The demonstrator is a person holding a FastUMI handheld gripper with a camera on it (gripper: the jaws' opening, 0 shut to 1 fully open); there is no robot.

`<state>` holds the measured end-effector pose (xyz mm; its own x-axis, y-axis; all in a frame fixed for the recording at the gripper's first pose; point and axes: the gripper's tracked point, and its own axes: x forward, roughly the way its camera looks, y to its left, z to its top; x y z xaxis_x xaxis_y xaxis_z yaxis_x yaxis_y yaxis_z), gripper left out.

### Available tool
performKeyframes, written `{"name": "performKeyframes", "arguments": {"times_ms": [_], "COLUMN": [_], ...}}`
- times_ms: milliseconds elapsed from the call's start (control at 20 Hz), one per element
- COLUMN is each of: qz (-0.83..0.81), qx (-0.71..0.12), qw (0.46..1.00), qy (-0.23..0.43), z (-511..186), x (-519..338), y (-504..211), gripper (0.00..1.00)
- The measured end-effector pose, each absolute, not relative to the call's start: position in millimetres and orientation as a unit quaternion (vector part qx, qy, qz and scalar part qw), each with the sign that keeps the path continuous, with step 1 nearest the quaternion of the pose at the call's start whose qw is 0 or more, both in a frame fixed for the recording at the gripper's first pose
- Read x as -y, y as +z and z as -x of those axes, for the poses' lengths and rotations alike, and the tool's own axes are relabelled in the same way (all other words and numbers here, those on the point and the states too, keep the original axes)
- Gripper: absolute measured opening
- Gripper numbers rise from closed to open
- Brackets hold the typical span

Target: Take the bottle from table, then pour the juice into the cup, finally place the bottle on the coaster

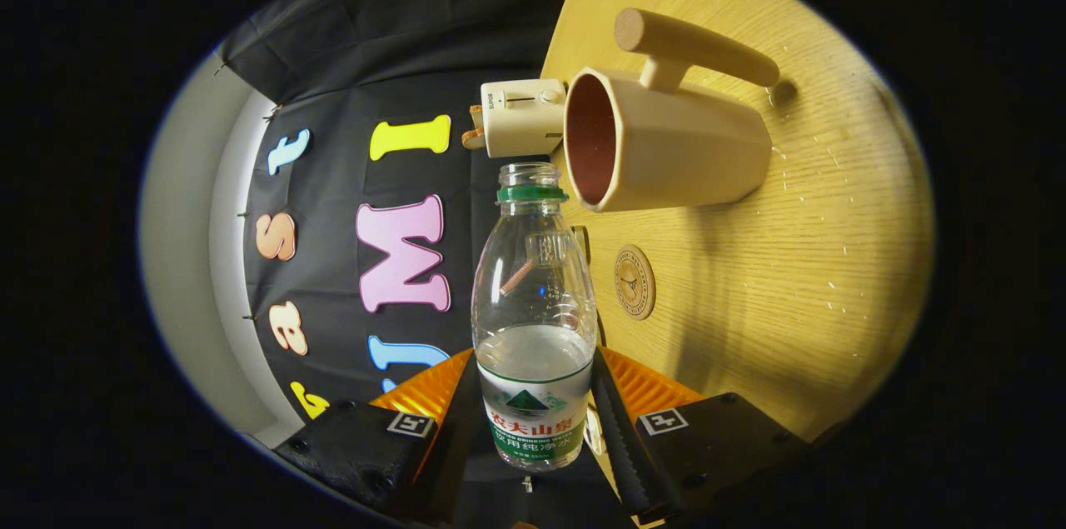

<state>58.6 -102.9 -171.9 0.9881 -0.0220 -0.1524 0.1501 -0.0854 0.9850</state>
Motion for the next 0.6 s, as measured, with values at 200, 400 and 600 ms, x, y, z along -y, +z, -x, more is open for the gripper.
{"name": "performKeyframes", "arguments": {"times_ms": [200, 400, 600], "qz": [-0.744, -0.757, -0.771], "qx": [-0.046, -0.040, -0.037], "qw": [0.663, 0.648, 0.632], "qy": [-0.065, -0.068, -0.074], "z": [-59.7, -60.1, -61.8], "x": [103.9, 107.8, 111.4], "y": [-172.4, -170.6, -171.5], "gripper": [0.74, 0.74, 0.74]}}
